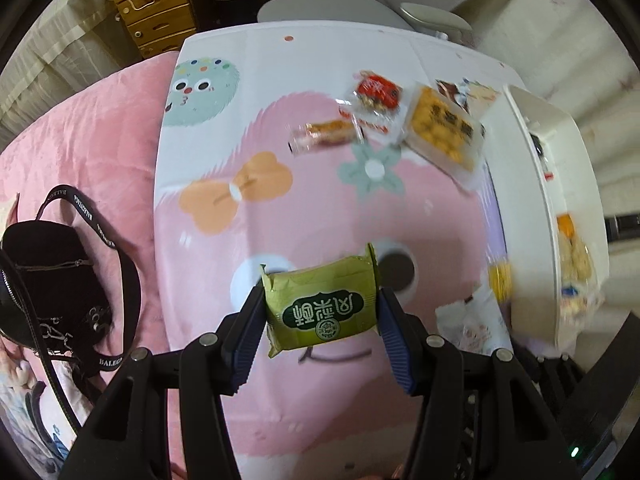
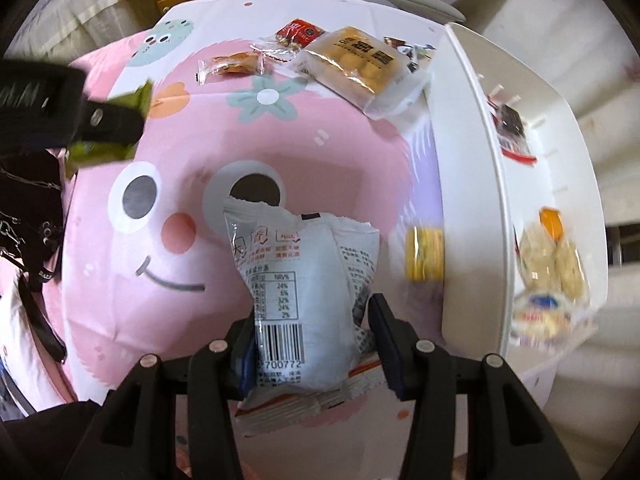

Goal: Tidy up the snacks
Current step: 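Carry the green packet with the left tool while the right tool carries the white bag to the tray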

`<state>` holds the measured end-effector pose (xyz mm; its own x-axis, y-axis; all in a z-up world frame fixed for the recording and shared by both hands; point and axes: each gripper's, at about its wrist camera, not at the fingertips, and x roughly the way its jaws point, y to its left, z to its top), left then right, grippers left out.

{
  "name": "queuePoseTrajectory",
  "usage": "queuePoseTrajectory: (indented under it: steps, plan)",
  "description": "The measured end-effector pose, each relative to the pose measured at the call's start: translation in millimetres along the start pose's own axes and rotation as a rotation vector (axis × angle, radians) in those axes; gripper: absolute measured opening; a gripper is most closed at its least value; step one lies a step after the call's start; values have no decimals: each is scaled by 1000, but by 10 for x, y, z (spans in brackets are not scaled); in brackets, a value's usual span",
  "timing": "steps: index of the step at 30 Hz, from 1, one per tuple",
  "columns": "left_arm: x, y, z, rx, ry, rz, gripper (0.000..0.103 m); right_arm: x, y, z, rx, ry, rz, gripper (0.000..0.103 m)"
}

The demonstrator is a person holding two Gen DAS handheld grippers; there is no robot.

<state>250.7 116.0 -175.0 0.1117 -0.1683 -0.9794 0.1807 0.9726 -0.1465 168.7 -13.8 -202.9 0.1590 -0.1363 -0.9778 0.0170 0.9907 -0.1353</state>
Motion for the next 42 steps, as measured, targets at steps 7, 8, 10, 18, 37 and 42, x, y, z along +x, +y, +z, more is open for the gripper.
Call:
queuePoseTrajectory:
  steps: [7,8,10,18,37,42]
  plan:
    - [-132,-71,-331,60,47,-27,54,-172,-94,-276,59,-34,24,49]
    - [-154,-96,-367,70,50,-29,54,-213,-123,-323,72,-43,27,49]
    - [-216,-173,-442,100,53,-28,54,-288,-176,-406,94,-58,28,49]
    - [-475,-508,-552,168,14,-57,54,-558,-468,-587,159,-119,39,49]
    - [-839,-1781,-385,131,-62,-104,55,-916,-1681,-526,42,-206,122,49]
    - [-849,-2159,-299,99,-88,-114,55,-952,-2094,-428,3,-227,136,49]
